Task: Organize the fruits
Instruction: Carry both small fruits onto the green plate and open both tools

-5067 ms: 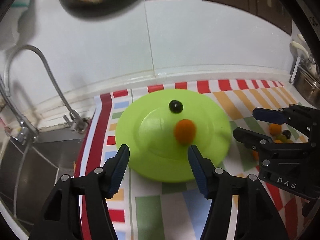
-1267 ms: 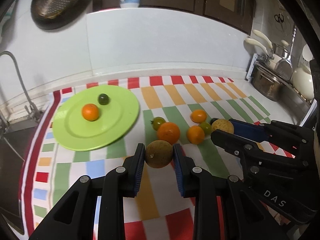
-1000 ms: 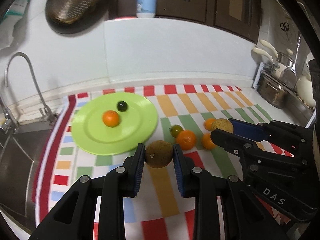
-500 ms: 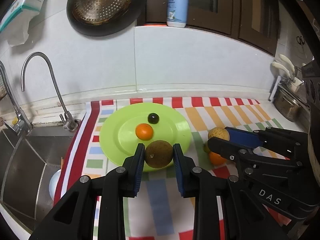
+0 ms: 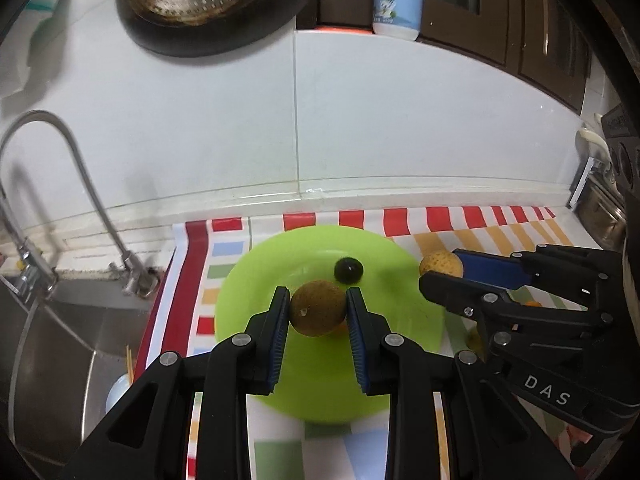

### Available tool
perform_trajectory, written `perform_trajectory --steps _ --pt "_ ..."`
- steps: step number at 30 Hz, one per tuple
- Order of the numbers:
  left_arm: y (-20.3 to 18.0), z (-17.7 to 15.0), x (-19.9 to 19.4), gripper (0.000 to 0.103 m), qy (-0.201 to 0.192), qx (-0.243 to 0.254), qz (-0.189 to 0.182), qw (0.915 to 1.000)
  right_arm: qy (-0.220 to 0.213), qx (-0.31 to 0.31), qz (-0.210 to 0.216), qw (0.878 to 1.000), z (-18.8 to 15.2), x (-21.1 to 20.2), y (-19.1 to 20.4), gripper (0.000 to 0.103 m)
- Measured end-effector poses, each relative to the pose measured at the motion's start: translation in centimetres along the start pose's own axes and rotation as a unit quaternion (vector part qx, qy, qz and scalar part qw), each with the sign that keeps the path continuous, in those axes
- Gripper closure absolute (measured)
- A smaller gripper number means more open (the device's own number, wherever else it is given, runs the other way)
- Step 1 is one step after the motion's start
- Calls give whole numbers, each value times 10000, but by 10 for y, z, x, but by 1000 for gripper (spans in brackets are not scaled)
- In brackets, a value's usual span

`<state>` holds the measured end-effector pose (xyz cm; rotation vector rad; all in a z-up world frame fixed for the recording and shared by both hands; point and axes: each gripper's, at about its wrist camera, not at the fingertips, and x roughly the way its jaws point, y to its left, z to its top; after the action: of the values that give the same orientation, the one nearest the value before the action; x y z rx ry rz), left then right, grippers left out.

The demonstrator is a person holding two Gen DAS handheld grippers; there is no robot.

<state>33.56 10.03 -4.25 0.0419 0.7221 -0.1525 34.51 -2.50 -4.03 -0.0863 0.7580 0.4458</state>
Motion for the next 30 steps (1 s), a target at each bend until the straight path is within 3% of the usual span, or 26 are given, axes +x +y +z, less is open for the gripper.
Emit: perform_trajectory --steps 9,16,19,23,30 --pt "17 16 58 75 371 99 -101 9992 506 46 -15 9987 16 55 -13 76" --pt "20 16 82 75 564 145 -213 9981 712 117 -4 9974 14 78 -17 76" --pt "20 17 83 63 528 122 -187 9984 711 141 -11 9974 12 81 -19 75" --pt "21 17 74 58 466 28 -88 9989 682 231 -149 9973 12 78 -23 63" --pt "17 9 34 54 323 -47 161 9993 360 307 -350 9983 3 42 -27 63"
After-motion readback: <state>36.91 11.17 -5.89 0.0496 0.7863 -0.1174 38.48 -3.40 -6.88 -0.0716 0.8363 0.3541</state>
